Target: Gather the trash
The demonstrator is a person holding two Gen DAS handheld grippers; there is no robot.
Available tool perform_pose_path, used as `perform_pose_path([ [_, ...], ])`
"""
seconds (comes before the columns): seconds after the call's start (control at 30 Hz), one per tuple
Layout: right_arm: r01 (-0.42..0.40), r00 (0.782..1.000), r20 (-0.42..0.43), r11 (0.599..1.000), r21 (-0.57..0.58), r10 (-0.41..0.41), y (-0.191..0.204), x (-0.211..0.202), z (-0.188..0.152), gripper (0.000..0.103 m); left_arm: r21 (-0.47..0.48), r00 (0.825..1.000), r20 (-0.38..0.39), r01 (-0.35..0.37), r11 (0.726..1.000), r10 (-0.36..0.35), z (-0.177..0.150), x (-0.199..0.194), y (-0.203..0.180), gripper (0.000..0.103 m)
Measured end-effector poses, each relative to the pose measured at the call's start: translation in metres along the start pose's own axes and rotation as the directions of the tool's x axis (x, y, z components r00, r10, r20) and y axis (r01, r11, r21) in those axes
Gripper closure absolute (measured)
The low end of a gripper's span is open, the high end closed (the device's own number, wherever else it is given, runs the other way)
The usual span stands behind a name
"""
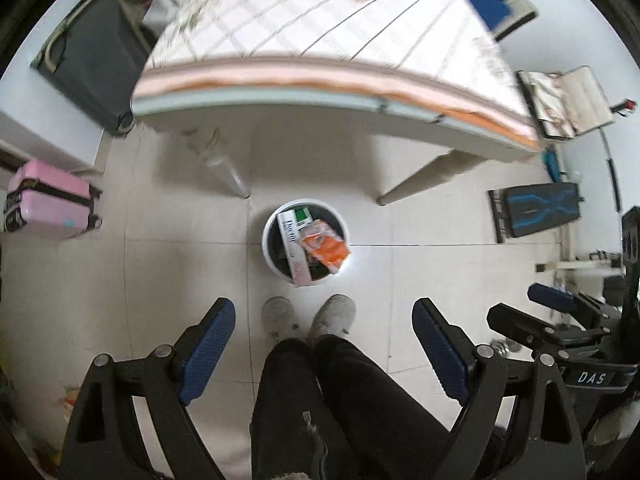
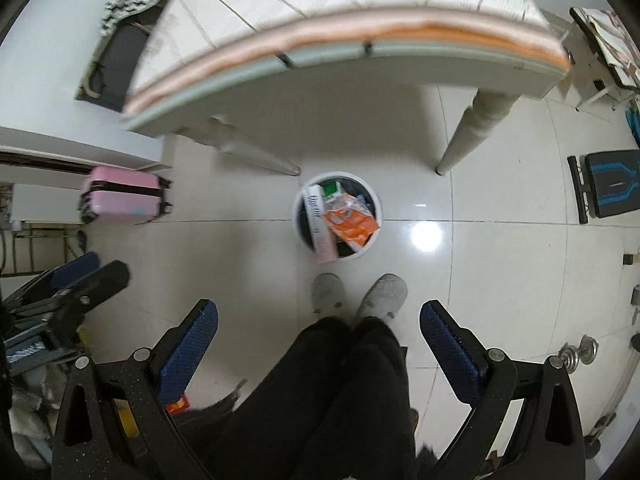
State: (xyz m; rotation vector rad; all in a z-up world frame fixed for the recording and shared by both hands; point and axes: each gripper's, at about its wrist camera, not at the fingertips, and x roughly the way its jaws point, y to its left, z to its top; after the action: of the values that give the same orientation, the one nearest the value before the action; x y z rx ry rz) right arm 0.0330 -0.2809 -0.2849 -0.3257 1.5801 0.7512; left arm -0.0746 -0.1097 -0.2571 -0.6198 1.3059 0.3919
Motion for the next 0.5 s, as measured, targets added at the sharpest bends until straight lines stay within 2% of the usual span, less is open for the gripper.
perform_pose_path([
  [0.1,-0.022,0.999,0.041,1.000,-0.008,0.022,0.011,-0.060,-0.011,0.001,0.018,0.999,0.029,0.044,0.999,-0.044,-0.004,-0.037,-0.006,0.013],
  [0.3,-0.068,0.992,0.109,0.998,-0.016,0.070,0.027,-0.145,-0.030,0.001,0.020,0.986,0.103,0.130,0.991,-0.131,-0.009,-0.102,-0.009,0.013],
  [0.5,-0.128,0.982,0.136,0.992,-0.022,0.130,0.040,-0.190,-0.046,0.001,0.025,0.968,0.168,0.184,0.983,-0.186,-0.017,-0.149,-0.012,0.013],
])
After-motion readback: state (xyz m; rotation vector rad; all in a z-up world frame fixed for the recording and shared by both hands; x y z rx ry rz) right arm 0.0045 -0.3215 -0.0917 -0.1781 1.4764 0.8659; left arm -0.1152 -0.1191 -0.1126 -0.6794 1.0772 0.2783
